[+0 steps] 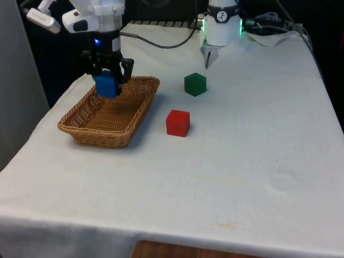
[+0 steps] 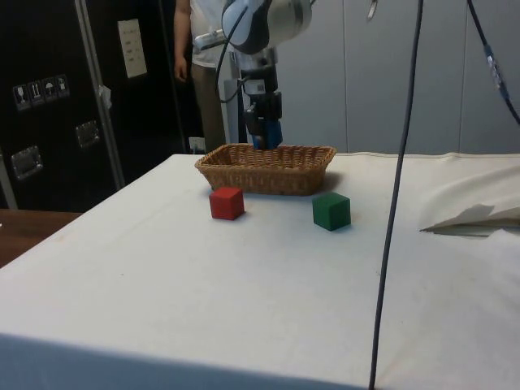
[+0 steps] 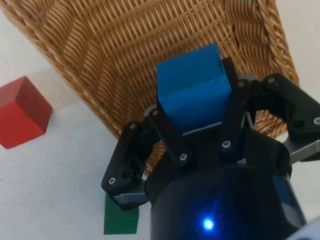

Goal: Pick up the blue cube and place it into the basket.

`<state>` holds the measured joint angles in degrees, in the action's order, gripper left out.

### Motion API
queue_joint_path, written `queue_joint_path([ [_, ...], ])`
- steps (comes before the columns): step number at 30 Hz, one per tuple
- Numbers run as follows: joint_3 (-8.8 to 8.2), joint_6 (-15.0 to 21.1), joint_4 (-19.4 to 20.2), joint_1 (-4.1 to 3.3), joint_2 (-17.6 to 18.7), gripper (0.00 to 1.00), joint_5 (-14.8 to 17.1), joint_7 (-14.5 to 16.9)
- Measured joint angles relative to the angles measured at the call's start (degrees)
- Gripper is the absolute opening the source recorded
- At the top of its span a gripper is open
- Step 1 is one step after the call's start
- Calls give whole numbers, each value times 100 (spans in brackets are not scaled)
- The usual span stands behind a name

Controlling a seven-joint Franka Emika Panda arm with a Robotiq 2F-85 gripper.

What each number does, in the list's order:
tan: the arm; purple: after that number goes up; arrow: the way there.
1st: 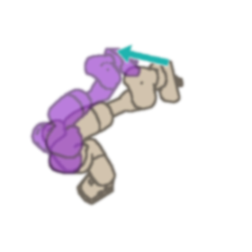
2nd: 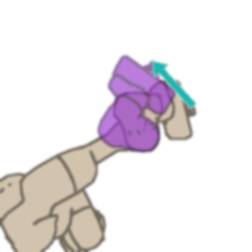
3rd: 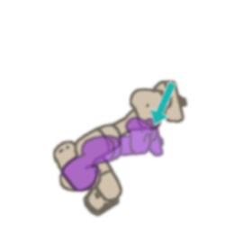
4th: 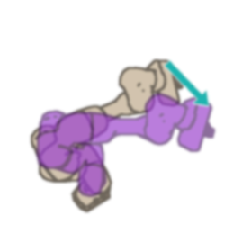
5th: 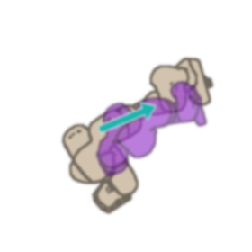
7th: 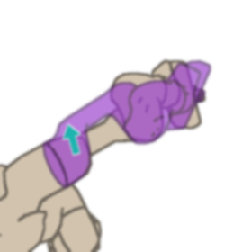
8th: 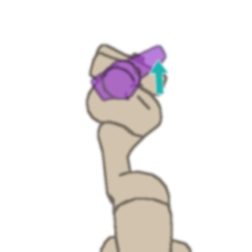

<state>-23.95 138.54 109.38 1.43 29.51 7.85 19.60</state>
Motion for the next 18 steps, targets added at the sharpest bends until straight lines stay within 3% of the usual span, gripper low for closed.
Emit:
queue_joint_path([
  [18, -40, 132, -69, 29, 384, 0, 785, 189],
])
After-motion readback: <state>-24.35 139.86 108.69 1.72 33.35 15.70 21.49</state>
